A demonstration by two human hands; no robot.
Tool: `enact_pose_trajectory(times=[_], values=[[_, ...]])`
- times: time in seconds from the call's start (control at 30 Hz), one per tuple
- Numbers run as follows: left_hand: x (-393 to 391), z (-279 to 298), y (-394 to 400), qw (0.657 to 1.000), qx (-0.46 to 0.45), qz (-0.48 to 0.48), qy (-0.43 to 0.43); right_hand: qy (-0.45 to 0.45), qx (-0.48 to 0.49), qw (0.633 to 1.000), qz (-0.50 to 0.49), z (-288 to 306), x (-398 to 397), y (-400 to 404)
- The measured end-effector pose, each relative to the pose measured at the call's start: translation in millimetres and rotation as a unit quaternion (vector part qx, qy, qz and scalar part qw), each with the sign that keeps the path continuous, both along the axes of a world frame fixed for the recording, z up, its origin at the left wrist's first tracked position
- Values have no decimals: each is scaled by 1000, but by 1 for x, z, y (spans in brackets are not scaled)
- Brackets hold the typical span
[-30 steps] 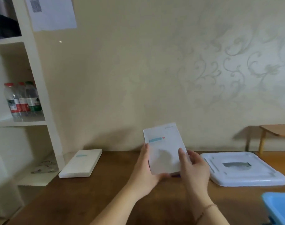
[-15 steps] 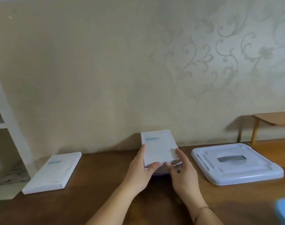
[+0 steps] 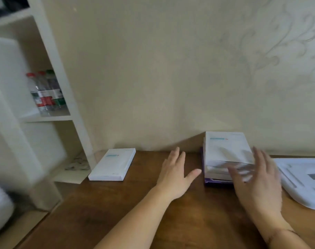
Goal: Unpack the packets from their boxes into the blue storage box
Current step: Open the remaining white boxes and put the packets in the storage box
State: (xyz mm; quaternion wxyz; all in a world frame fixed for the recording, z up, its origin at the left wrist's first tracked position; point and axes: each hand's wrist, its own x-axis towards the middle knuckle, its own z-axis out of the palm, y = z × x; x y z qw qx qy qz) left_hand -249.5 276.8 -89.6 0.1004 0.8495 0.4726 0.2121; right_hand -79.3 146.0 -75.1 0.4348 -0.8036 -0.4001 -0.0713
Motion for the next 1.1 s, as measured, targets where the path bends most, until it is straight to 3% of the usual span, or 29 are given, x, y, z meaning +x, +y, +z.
enact_pose_trajectory(times=[0.1, 0.2, 0.43, 0.63, 0.7, 0.8, 0.9, 1.03, 1.1], values=[[-89, 5, 30, 980, 60, 147, 123, -122, 47, 991, 4, 13, -28, 3], [-155, -2, 37, 948, -29, 253, 191, -173, 77, 978, 92, 18, -67, 9], [-173, 4, -3, 971, -19, 202, 127, -165, -26, 952, 256, 0, -130, 10], [-207, 2, -96, 991, -55, 93, 76, 26, -190, 934, 302, -4, -124, -1], [-227, 0, -128, 994, -77, 57, 61, 13, -242, 920, 310, -4, -118, -9], [-251, -3, -169, 993, -100, 7, 66, -35, -331, 869, 366, -5, -115, -31], [-258, -4, -199, 992, -106, -4, 72, -105, -349, 837, 408, -11, -117, -62], [-234, 0, -240, 992, -102, 20, 64, -110, -322, 850, 402, -13, -130, -115], [-212, -4, -261, 987, -91, 71, 110, -94, -299, 859, 405, -11, -139, -146]])
